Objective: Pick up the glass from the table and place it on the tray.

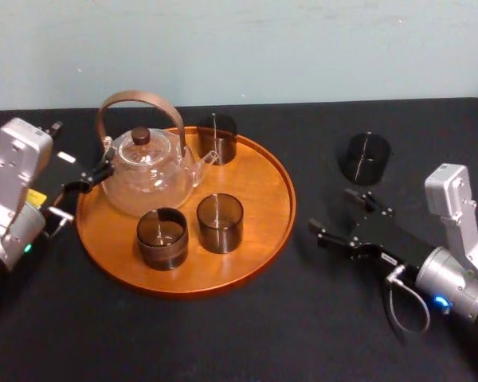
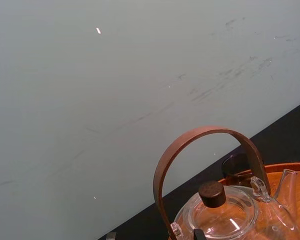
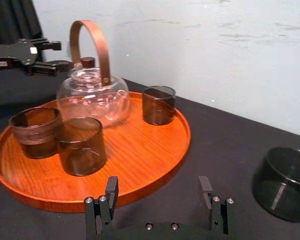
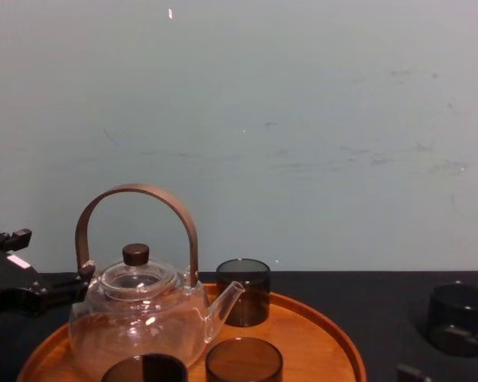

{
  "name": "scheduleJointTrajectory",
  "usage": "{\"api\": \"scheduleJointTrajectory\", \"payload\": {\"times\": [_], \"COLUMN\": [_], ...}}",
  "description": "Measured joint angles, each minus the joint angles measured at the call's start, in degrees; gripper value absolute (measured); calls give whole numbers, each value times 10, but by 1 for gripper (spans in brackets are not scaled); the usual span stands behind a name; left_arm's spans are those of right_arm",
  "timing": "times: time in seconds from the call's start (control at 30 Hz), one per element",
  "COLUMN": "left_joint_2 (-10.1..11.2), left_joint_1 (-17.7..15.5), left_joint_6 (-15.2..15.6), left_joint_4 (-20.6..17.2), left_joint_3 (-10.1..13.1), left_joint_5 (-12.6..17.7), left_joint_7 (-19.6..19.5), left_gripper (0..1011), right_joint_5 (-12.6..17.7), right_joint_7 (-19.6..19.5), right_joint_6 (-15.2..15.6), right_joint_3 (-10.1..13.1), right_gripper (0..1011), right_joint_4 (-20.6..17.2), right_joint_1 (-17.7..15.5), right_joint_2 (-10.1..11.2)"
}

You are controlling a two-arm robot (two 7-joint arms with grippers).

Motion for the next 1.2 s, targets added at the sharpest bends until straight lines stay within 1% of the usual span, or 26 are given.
{"api": "scheduleJointTrajectory", "payload": {"times": [0.43,0.63,0.73,0.83,0.97,1.07,1.13,1.2], "left_joint_2": [0,0,0,0,0,0,0,0], "left_joint_1": [0,0,0,0,0,0,0,0], "left_joint_6": [0,0,0,0,0,0,0,0], "left_joint_4": [0,0,0,0,0,0,0,0], "left_joint_3": [0,0,0,0,0,0,0,0], "left_joint_5": [0,0,0,0,0,0,0,0], "left_joint_7": [0,0,0,0,0,0,0,0], "left_gripper": [1001,1001,1001,1001,1001,1001,1001,1001], "right_joint_5": [1,-3,-6,-8,-8,-8,-9,-13], "right_joint_7": [-28,-37,-41,-45,-46,-44,-43,-39], "right_joint_6": [-2,-2,-1,-1,1,1,2,2], "right_joint_3": [42,60,66,75,89,93,93,93], "right_gripper": [1002,1002,1002,1000,1002,1002,1002,1002], "right_joint_4": [10,16,19,27,48,65,73,88], "right_joint_1": [-23,-27,-26,-22,-6,9,17,32], "right_joint_2": [-3,-5,-7,-9,-14,-17,-18,-21]}}
